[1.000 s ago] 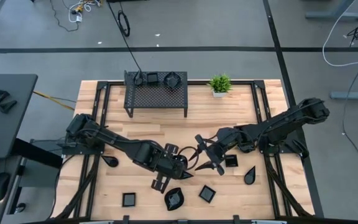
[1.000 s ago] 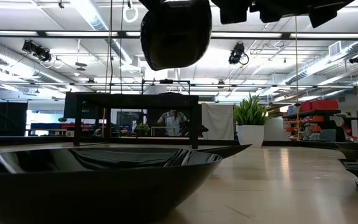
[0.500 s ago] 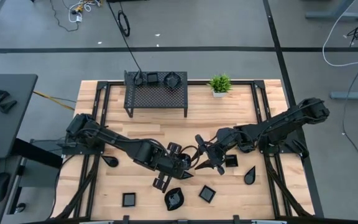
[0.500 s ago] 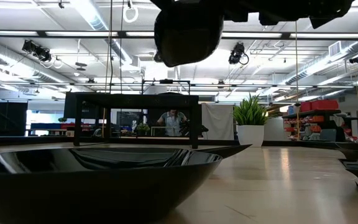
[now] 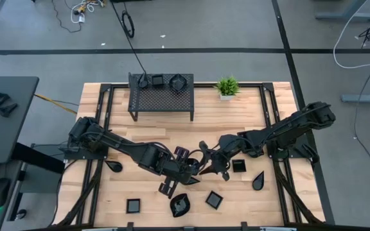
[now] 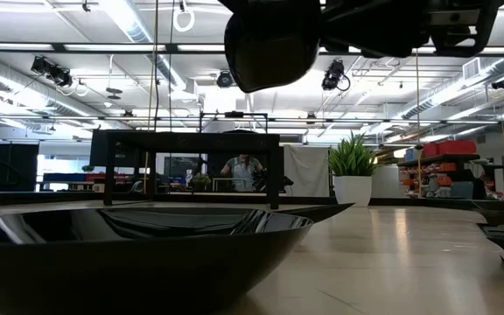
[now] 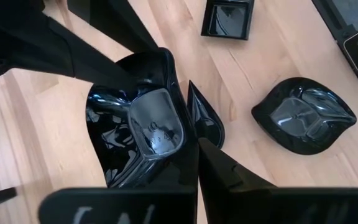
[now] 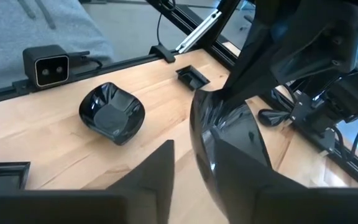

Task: Pick & Place Mini shaped plates
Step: Stack the black leaf-shaped plate on top of the leaf-shaped plate on the shelf

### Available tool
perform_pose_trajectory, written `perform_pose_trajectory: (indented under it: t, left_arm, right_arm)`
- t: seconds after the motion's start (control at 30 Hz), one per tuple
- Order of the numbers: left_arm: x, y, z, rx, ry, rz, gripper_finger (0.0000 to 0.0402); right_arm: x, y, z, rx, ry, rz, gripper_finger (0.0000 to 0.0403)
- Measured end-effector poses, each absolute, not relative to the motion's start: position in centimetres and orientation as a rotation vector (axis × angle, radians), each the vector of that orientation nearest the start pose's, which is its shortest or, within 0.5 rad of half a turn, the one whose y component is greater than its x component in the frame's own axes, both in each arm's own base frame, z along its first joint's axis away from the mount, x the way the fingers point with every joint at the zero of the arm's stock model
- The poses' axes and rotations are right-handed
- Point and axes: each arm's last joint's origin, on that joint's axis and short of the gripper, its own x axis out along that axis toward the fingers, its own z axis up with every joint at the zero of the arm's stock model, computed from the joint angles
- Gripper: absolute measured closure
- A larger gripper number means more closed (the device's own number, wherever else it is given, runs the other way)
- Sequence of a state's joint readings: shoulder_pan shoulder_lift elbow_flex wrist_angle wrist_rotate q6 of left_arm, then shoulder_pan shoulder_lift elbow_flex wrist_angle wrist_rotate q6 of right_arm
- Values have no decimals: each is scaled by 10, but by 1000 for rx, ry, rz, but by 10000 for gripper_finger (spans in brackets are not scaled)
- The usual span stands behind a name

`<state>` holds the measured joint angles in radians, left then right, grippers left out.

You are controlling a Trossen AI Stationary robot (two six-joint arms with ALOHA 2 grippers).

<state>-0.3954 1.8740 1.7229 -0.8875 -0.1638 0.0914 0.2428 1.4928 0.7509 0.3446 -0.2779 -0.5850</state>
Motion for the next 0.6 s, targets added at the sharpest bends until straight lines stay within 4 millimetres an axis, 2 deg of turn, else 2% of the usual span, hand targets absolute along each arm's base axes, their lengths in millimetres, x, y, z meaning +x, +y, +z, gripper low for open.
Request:
perform_pose_trajectory:
  t: [0.3, 0.47, 0.6]
  left_arm:
    - [370, -149, 295, 371, 992, -253, 389]
    - [372, -148, 296, 355, 974, -228, 384]
    - [377, -143, 298, 329, 939, -207, 351]
  right_arm:
    - [297, 82, 207, -555, 255, 624, 388]
    - [296, 82, 205, -528, 280, 630, 396]
    - [295, 81, 202, -521, 322, 626, 399]
